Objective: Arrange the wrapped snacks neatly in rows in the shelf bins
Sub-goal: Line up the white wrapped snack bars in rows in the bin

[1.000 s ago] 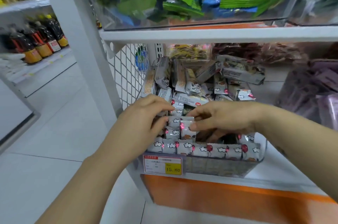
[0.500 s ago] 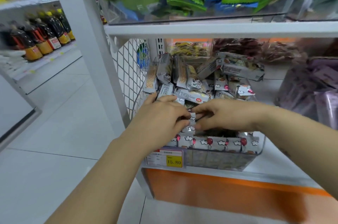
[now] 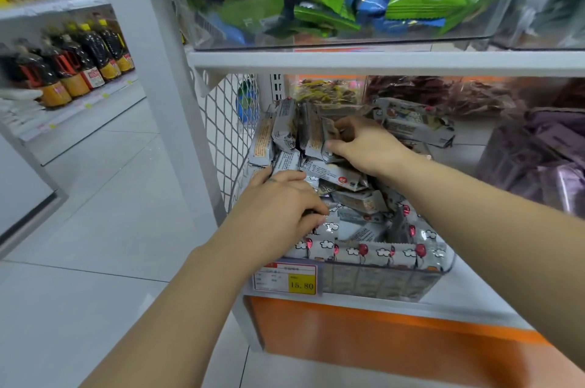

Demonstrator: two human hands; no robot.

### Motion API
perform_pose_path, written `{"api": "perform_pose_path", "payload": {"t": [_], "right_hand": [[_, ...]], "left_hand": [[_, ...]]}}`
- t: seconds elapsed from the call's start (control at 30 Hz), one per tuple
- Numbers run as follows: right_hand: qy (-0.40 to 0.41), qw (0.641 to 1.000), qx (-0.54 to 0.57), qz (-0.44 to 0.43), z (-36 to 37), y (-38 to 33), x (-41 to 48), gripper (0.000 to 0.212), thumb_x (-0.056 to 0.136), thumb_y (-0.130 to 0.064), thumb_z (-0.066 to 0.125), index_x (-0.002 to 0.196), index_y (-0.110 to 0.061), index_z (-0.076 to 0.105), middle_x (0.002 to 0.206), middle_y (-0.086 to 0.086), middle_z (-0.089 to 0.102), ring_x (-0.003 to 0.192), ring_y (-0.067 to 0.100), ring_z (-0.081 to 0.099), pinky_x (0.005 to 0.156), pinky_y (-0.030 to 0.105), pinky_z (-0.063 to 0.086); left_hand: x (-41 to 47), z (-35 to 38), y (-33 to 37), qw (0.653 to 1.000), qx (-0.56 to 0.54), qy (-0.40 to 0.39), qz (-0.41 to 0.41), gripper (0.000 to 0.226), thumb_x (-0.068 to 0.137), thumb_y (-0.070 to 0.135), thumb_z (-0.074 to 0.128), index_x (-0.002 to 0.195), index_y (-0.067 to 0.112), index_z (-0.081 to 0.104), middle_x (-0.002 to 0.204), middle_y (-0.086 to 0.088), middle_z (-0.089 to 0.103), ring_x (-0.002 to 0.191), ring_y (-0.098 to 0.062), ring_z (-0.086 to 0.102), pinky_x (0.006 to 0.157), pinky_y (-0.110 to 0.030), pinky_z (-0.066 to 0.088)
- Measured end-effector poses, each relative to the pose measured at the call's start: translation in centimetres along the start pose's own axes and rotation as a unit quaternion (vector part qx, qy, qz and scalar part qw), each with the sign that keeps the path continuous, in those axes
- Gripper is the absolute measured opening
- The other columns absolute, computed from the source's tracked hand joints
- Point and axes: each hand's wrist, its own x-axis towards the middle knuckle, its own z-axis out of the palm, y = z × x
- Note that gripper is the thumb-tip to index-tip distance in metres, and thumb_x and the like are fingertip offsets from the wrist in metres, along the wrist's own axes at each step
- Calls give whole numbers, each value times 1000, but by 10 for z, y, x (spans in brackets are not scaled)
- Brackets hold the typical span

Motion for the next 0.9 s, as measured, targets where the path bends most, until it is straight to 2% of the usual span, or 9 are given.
{"api": "perform_pose_path", "payload": {"t": [0.1, 0.2, 0.3, 0.4, 0.53, 0.63, 0.7, 0.77, 0.9], "right_hand": [[3, 998, 58, 26, -3, -4, -4, 35, 88, -16, 60, 122, -6, 55, 108, 12, 63, 90, 21, 57, 79, 33, 48], [3, 983, 173, 52, -11, -9, -13, 14, 88, -7, 51, 98, -5, 61, 75, 7, 52, 72, 22, 51, 69, 35, 51], [-34, 909, 396, 127, -24, -9, -31, 11, 89, 0, 51, 81, -7, 52, 69, 3, 44, 62, 14, 47, 68, 31, 56], [-110, 842, 512, 131, -32, -3, -55, 11, 85, 9, 51, 83, -1, 55, 81, 14, 58, 70, 22, 59, 69, 35, 58], [-76, 920, 376, 78, -20, 11, -58, 24, 79, 10, 60, 96, -7, 59, 86, 11, 64, 83, 27, 62, 72, 35, 57], [-21, 988, 151, 4, -11, 15, -54, 29, 73, -5, 74, 97, -11, 58, 87, 5, 65, 84, 25, 62, 76, 38, 54], [-1, 999, 8, -46, -4, 15, -51, 36, 72, -19, 78, 98, -14, 53, 89, 0, 62, 79, 16, 57, 65, 25, 43], [-26, 998, -14, -60, 2, 15, -51, 30, 75, -30, 77, 87, -16, 52, 79, -5, 56, 67, 8, 50, 55, 18, 35], [-126, 991, -31, -28, 4, 19, -49, 39, 88, -46, 58, 97, -8, 60, 78, 2, 59, 66, 12, 52, 60, 23, 40]], "left_hand": [[0, 1, -2, 1000, -1, 2, 0, 24, 93, 47, 50, 113, 45, 63, 122, 29, 56, 136, 3, 22, 116, -33, 3], [0, 2, -2, 1000, -1, 4, 3, 24, 93, 47, 50, 113, 45, 63, 122, 29, 57, 136, 3, 22, 116, -33, 3], [-1, 1, -2, 1000, 2, 8, 9, 24, 93, 46, 50, 113, 45, 63, 122, 29, 57, 136, 2, 23, 117, -34, 4], [-1, 1, -2, 1000, 2, 12, 14, 24, 93, 45, 50, 113, 44, 64, 121, 27, 58, 136, 1, 24, 116, -34, 5], [-1, 0, -1, 1000, 3, 12, 10, 24, 93, 44, 50, 113, 43, 64, 120, 27, 58, 136, 1, 25, 116, -33, 5], [-1, 0, 0, 1000, 6, 7, 11, 25, 94, 44, 49, 114, 43, 64, 121, 27, 58, 136, 1, 24, 116, -33, 4], [-1, -1, -1, 1000, 8, 7, 12, 25, 94, 44, 49, 114, 43, 63, 122, 27, 58, 137, 1, 24, 115, -32, 3], [-1, -1, -1, 1000, 10, 5, 13, 25, 94, 44, 49, 114, 43, 63, 123, 27, 57, 137, 0, 23, 116, -32, 4], [-2, -1, -1, 1000, 9, 6, 17, 24, 94, 43, 49, 113, 42, 64, 123, 27, 57, 137, 0, 24, 116, -33, 5]]}}
